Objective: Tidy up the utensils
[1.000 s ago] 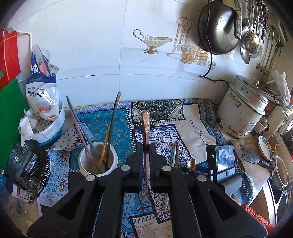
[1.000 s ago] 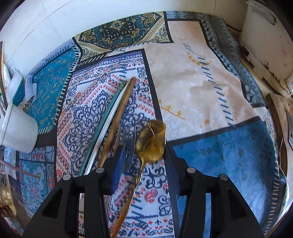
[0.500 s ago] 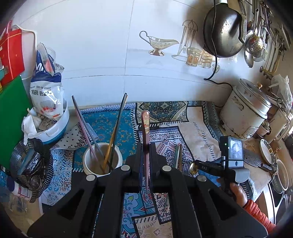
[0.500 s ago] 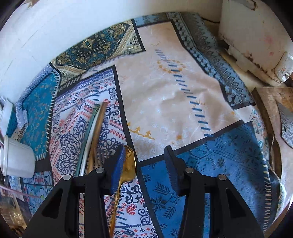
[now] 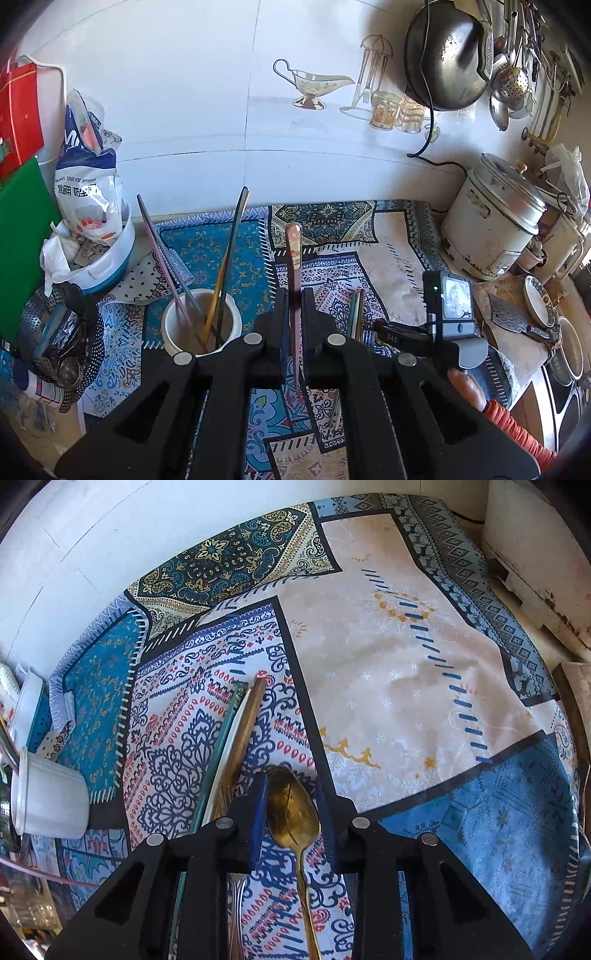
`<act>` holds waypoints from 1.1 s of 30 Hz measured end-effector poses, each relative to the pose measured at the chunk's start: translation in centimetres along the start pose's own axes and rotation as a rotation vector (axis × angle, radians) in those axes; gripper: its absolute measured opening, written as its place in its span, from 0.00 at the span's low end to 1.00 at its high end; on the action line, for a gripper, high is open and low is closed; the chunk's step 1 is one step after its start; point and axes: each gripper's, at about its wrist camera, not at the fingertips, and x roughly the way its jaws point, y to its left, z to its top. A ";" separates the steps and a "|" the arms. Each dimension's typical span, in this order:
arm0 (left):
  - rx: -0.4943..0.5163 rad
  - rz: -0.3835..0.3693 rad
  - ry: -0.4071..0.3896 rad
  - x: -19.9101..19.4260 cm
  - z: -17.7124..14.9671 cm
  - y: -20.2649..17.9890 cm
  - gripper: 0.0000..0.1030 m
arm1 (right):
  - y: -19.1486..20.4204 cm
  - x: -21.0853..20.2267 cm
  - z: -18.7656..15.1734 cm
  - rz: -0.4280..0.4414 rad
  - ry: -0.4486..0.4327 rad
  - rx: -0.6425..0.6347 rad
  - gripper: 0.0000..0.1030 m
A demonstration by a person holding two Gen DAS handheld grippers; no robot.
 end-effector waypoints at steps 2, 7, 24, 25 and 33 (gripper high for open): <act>-0.001 0.001 0.001 0.0 0.0 0.0 0.04 | -0.3 -0.4 -0.6 0.011 0.011 -0.009 0.23; -0.004 0.003 0.007 0.1 -0.1 0.1 0.04 | -0.7 -1.2 -1.9 0.023 0.040 -0.070 0.23; 0.000 -0.006 0.006 0.1 -0.2 -0.6 0.04 | 2.8 0.2 -2.3 -0.081 -0.055 -0.273 0.30; -0.003 -0.003 0.005 0.0 -0.3 -0.5 0.04 | 2.5 0.1 -2.2 -0.069 -0.033 -0.258 0.30; -0.022 0.018 0.006 -0.3 -0.5 0.4 0.04 | 1.9 -0.9 -4.2 -0.112 -0.014 -0.331 0.31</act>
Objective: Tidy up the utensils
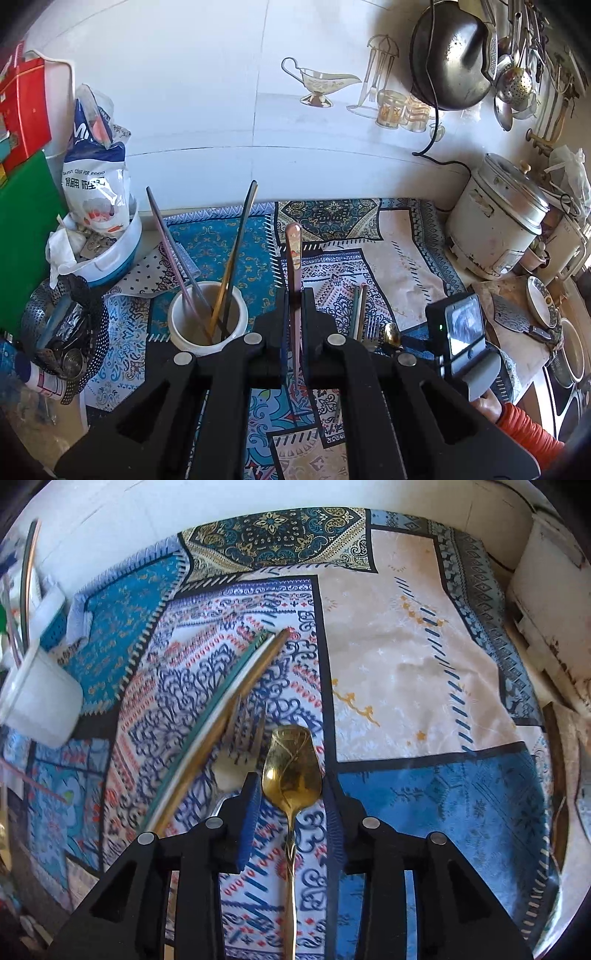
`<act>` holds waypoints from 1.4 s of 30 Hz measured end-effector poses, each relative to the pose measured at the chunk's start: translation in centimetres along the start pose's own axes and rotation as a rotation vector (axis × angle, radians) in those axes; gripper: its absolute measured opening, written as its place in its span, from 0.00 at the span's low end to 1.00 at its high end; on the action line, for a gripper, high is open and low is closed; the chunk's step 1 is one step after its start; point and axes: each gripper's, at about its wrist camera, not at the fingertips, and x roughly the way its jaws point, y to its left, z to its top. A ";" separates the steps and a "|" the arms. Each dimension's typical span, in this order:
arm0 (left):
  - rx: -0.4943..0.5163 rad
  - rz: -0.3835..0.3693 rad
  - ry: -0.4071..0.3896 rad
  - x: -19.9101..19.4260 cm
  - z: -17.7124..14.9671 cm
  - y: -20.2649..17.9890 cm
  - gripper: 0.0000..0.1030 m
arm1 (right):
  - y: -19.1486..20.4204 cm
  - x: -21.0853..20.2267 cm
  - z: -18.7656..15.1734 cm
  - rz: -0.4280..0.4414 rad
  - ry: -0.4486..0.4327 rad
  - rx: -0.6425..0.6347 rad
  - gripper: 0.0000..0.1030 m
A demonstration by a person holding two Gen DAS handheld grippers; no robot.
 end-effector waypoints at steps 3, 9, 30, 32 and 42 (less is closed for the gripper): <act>-0.013 -0.003 0.002 0.1 0.0 0.0 0.04 | 0.4 -0.1 -0.3 -0.022 -0.031 -0.024 0.30; -0.006 -0.014 -0.002 0.2 0.1 -0.7 0.04 | -0.2 0.5 0.9 -0.013 -0.040 0.034 0.30; 0.020 -0.020 -0.066 -2.0 1.3 -0.8 0.04 | -1.7 -8.5 1.5 0.043 -0.245 0.166 0.30; 0.023 -0.024 -0.073 -2.2 1.4 -0.8 0.04 | -1.6 -9.2 1.6 0.040 -0.265 0.166 0.30; 0.021 -0.020 -0.110 -3.8 1.7 0.1 0.04 | -0.3 -13.1 2.6 0.038 -0.355 0.144 0.30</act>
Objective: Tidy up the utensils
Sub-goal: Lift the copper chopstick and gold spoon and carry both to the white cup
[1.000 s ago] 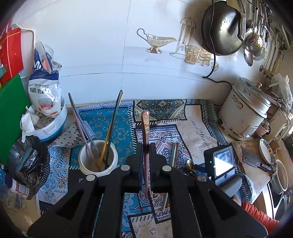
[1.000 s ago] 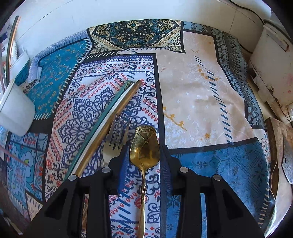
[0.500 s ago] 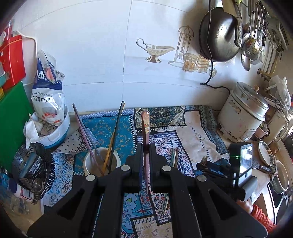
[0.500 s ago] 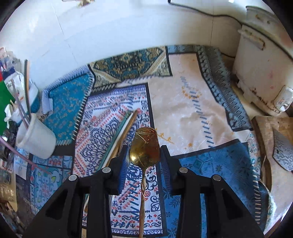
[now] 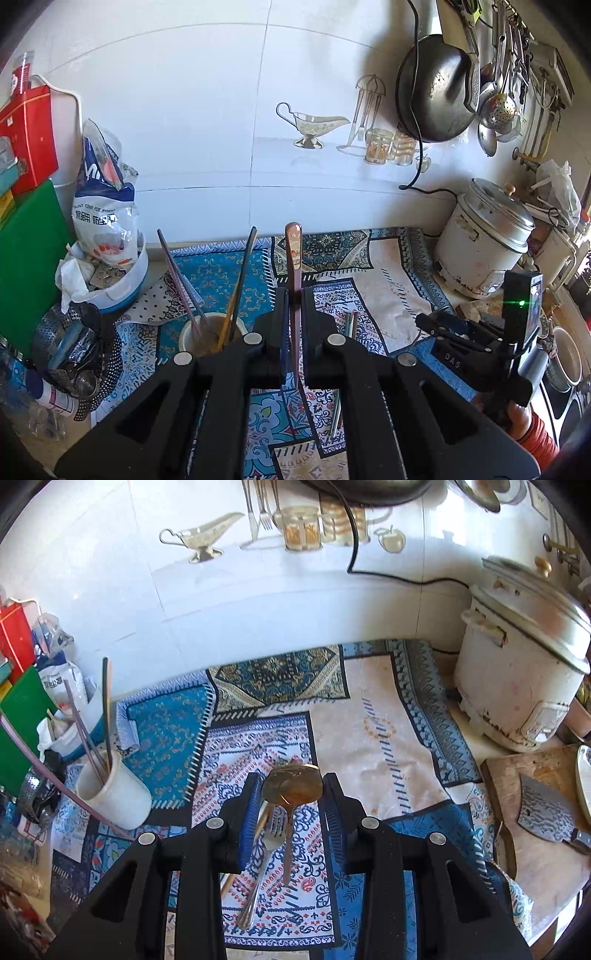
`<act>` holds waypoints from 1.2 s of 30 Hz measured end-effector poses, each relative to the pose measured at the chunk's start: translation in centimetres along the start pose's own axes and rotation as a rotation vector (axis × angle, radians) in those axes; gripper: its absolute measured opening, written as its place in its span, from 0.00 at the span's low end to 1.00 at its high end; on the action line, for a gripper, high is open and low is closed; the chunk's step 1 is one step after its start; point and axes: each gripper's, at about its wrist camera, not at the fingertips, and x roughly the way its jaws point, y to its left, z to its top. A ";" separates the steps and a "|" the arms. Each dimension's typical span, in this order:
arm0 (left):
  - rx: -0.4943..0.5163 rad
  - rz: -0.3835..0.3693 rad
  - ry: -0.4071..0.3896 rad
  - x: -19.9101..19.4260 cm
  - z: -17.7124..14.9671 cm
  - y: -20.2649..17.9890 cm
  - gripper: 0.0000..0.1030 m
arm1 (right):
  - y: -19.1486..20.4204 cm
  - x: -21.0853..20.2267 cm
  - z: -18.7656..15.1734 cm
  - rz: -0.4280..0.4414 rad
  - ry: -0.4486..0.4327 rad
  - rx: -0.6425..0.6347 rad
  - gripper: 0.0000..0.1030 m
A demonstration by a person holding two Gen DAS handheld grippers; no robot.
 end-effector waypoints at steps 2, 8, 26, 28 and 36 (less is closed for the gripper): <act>0.000 0.003 -0.009 -0.3 0.2 0.4 0.04 | 0.5 -0.7 0.6 0.006 -0.017 -0.007 0.30; -0.013 0.024 -0.048 -1.2 1.2 2.0 0.04 | 2.5 -2.7 2.9 0.046 -0.074 -0.028 0.30; -0.022 0.128 -0.092 -0.2 3.5 7.7 0.04 | 13.9 -4.8 7.4 0.300 -0.183 -0.129 0.30; -0.032 0.129 -0.081 0.4 3.2 8.4 0.04 | 14.9 -4.0 7.3 0.317 -0.167 -0.137 0.30; -0.053 0.127 -0.002 3.6 1.4 10.2 0.04 | 18.0 0.2 6.3 0.316 -0.086 -0.166 0.30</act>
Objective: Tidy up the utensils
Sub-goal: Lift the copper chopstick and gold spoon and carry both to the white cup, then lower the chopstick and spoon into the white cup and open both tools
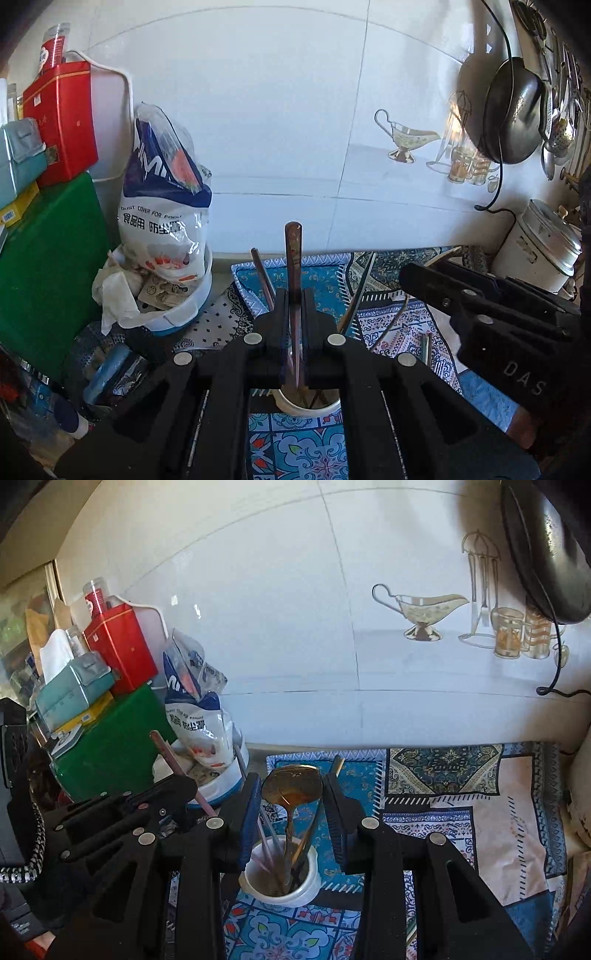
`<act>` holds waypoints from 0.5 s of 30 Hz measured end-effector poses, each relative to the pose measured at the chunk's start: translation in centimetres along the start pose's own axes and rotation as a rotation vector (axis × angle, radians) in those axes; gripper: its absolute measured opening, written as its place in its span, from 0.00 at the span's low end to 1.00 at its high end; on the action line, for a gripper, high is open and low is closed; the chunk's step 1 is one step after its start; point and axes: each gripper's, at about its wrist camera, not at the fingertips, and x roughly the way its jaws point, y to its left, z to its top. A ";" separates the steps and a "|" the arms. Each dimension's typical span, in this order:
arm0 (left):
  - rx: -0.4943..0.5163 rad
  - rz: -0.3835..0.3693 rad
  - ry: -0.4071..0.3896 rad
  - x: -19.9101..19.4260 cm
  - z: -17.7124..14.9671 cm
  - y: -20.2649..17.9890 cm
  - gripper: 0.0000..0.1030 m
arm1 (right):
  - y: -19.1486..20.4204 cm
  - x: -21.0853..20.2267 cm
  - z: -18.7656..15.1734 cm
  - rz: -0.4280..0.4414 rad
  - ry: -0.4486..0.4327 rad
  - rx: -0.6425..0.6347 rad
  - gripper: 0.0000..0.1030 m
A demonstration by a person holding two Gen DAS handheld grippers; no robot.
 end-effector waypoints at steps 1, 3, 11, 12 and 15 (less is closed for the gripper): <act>-0.002 -0.003 0.011 0.3 -0.2 0.1 0.04 | 0.0 0.5 -0.2 -0.002 0.014 0.000 0.30; -0.003 -0.007 0.037 1.0 -0.7 0.4 0.04 | 0.0 2.1 -0.8 -0.008 0.053 -0.002 0.30; -0.014 -0.018 0.120 3.2 -1.6 1.3 0.04 | -0.9 7.2 -3.1 -0.045 0.235 0.012 0.30; -0.014 -0.018 0.122 3.3 -1.5 1.4 0.04 | -0.9 7.6 -3.3 -0.048 0.250 0.012 0.30; -0.016 -0.018 0.140 3.8 -1.1 1.6 0.04 | -1.1 8.1 -3.1 -0.049 0.265 0.016 0.30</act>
